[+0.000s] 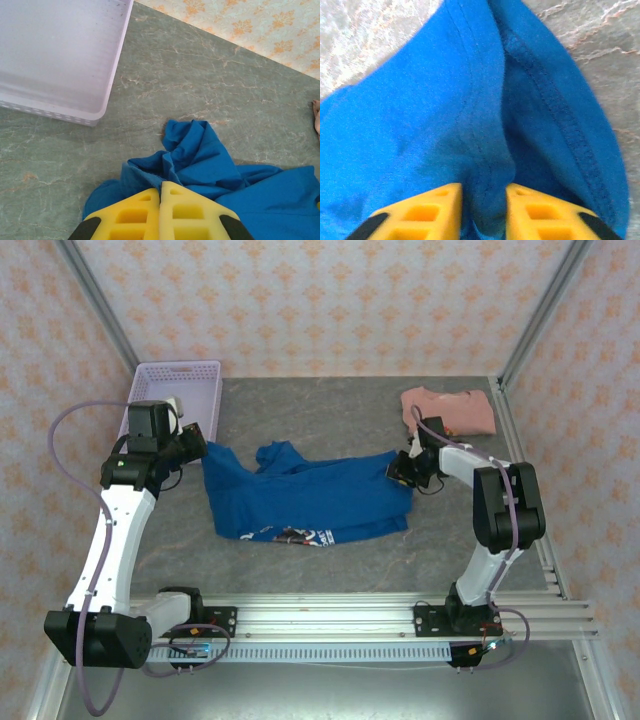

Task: Fold the inside-out t-shirt
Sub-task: Flatten out the T-shirt at the center of the table.

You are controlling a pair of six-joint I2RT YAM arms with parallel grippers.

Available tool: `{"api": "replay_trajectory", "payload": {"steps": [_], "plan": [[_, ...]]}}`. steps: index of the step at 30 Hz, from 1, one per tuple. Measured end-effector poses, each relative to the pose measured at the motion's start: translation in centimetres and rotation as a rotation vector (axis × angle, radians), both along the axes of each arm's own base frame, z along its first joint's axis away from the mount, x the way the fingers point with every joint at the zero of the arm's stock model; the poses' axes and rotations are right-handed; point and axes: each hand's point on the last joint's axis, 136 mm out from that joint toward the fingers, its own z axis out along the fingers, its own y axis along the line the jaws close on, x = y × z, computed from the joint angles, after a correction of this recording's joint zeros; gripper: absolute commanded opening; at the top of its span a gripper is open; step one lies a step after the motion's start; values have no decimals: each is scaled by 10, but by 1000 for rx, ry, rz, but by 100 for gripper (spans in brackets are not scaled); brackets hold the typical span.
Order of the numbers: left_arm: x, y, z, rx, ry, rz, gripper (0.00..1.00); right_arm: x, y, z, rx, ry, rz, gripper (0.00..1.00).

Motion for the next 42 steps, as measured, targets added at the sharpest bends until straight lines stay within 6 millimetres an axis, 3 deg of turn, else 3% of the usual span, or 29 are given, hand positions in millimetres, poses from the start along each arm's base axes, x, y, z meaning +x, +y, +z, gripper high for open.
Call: {"api": "replay_trajectory", "payload": {"steps": [6,12,19,28,33,38,42], "plan": [[0,-1,0,0,0,-5,0,2,3,4,21,-15,6,14],[0,-1,0,0,0,-5,0,3,7,21,46,-52,9,2],[0,-1,0,0,0,-5,0,2,3,57,38,-139,4,0],[-1,2,2,11,-6,7,0,-3,-12,119,3,-298,-29,0],[-3,5,25,25,-68,23,0,-6,-14,173,21,-453,-50,0],[-9,9,62,39,-164,44,0,-5,-19,188,8,-506,-70,0],[-11,7,77,20,-216,42,0,0,-18,207,22,-544,-84,0]]}}
